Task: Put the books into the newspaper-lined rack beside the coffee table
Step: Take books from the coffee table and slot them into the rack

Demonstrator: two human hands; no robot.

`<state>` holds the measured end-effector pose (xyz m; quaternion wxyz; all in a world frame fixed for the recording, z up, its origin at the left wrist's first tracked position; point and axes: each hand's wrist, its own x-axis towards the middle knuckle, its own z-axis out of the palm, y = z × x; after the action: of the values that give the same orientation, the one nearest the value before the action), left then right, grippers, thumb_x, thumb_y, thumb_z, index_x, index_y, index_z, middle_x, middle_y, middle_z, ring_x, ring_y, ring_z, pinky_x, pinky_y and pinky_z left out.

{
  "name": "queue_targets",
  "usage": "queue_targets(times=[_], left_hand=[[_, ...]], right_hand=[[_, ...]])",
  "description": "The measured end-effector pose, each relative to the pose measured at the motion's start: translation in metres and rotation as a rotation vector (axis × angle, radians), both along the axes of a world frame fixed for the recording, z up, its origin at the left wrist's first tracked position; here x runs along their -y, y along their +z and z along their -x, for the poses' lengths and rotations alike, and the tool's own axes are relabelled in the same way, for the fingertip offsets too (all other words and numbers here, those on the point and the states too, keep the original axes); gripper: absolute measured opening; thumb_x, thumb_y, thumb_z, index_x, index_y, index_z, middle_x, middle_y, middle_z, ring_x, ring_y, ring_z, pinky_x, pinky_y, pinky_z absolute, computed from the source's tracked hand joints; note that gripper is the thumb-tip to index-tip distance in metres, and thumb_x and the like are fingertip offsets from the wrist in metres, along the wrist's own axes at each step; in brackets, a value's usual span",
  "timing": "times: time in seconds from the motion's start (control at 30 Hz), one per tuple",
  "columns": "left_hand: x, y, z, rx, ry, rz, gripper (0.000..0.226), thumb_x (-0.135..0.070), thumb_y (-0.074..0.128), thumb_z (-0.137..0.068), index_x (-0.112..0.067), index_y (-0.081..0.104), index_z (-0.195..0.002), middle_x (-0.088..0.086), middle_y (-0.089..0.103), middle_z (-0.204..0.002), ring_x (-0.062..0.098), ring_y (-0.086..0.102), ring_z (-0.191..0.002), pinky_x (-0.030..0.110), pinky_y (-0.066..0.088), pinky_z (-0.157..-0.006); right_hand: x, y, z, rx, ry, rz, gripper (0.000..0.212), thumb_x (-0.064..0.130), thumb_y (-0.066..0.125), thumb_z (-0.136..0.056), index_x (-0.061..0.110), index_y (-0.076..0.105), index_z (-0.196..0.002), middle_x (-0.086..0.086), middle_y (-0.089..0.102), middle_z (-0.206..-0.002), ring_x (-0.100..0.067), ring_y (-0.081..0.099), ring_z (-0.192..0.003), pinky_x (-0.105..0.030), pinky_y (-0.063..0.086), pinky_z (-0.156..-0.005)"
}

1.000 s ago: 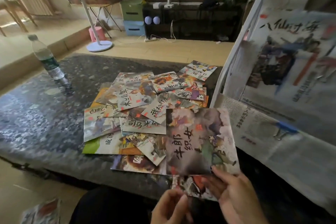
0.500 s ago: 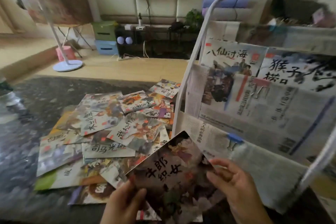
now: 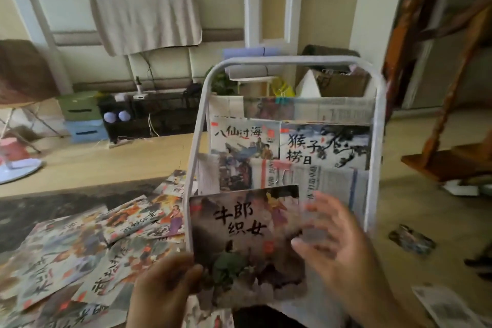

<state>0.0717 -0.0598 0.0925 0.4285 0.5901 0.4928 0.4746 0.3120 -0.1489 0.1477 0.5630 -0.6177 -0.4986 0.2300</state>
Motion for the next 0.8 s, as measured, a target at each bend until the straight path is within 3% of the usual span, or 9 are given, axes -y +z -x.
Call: queue_targets(times=[0.07,0.1,0.17,0.3,0.43,0.53,0.6,0.67,0.8], left_hand=[[-0.019,0.032,-0.019,0.0,0.0,-0.116,0.017,-0.002,0.079,-0.077,-0.018,0.075,-0.082,0.007,0.076,-0.075,0.027,0.074,-0.072,0.046,0.061,-0.074],[-0.03,0.049,-0.026,0.023,-0.001,-0.176,0.018,0.001,0.074,-0.081,-0.016,0.074,-0.084,0.006,0.076,-0.076,0.025,0.074,-0.072,0.044,0.061,-0.073],[-0.047,0.087,-0.038,0.016,-0.024,-0.325,0.022,0.0,0.067,-0.087,-0.021,0.071,-0.085,0.001,0.076,-0.078,0.017,0.073,-0.073,0.032,0.061,-0.068],[-0.086,0.151,-0.048,0.031,-0.025,-0.428,0.021,-0.006,0.063,-0.091,-0.027,0.066,-0.086,-0.01,0.074,-0.079,0.008,0.072,-0.073,0.019,0.058,-0.063],[-0.133,0.177,-0.055,-0.084,0.025,-0.47,0.022,-0.01,0.067,-0.09,-0.03,0.064,-0.082,-0.008,0.073,-0.073,0.012,0.073,-0.075,0.031,0.061,-0.072],[-0.163,0.182,-0.062,-0.344,0.081,-0.502,0.011,-0.02,0.07,-0.088,-0.028,0.065,-0.093,-0.008,0.073,-0.087,0.01,0.07,-0.085,0.041,0.057,-0.086],[-0.174,0.183,-0.068,-0.42,0.085,-0.535,0.037,-0.02,0.073,-0.086,-0.02,0.06,-0.121,-0.006,0.071,-0.1,0.009,0.066,-0.096,0.036,0.053,-0.093],[-0.18,0.185,-0.071,-0.434,0.07,-0.607,0.067,-0.018,0.076,-0.084,-0.02,0.041,-0.141,-0.004,0.067,-0.113,0.012,0.06,-0.109,0.036,0.048,-0.098],[-0.197,0.186,-0.074,-0.625,0.049,-0.76,0.104,-0.026,0.081,-0.077,-0.035,0.011,-0.153,0.002,0.038,-0.149,0.024,0.035,-0.138,0.05,0.032,-0.113]], right_hand=[[-0.015,0.044,-0.015,0.43,-0.018,-0.126,0.07,0.034,0.078,-0.076,0.043,0.04,-0.135,0.031,0.047,-0.131,0.01,0.048,-0.116,-0.013,0.041,-0.094],[-0.026,0.064,-0.021,0.607,-0.05,-0.179,0.076,0.038,0.077,-0.077,0.039,0.036,-0.141,0.025,0.046,-0.134,0.006,0.045,-0.119,-0.015,0.037,-0.098],[-0.054,0.102,-0.029,0.775,-0.123,-0.296,0.079,0.038,0.079,-0.076,0.027,0.038,-0.142,0.009,0.052,-0.128,-0.006,0.048,-0.113,-0.021,0.04,-0.094],[-0.11,0.17,-0.038,0.732,-0.083,-0.442,0.075,0.024,0.081,-0.075,0.023,0.037,-0.136,0.005,0.052,-0.115,-0.007,0.058,-0.08,-0.019,0.052,-0.074],[-0.155,0.194,-0.041,0.858,-0.09,-0.449,0.077,0.014,0.078,-0.078,0.021,0.039,-0.144,-0.008,0.055,-0.127,-0.02,0.056,-0.111,-0.038,0.048,-0.099],[-0.172,0.181,-0.04,0.886,-0.12,-0.452,0.068,0.011,0.076,-0.079,0.017,0.045,-0.14,-0.009,0.054,-0.129,-0.024,0.053,-0.118,-0.038,0.046,-0.102],[-0.18,0.165,-0.041,0.916,-0.141,-0.463,0.066,0.009,0.074,-0.08,0.016,0.046,-0.14,-0.008,0.055,-0.127,-0.024,0.056,-0.115,-0.036,0.048,-0.099],[-0.186,0.149,-0.044,0.943,-0.16,-0.485,0.065,0.007,0.073,-0.081,0.015,0.046,-0.139,-0.008,0.056,-0.123,-0.025,0.059,-0.108,-0.036,0.052,-0.092],[-0.193,0.129,-0.049,0.999,-0.2,-0.522,0.062,0.009,0.073,-0.083,0.014,0.046,-0.138,-0.01,0.056,-0.123,-0.03,0.064,-0.098,-0.044,0.059,-0.078]])
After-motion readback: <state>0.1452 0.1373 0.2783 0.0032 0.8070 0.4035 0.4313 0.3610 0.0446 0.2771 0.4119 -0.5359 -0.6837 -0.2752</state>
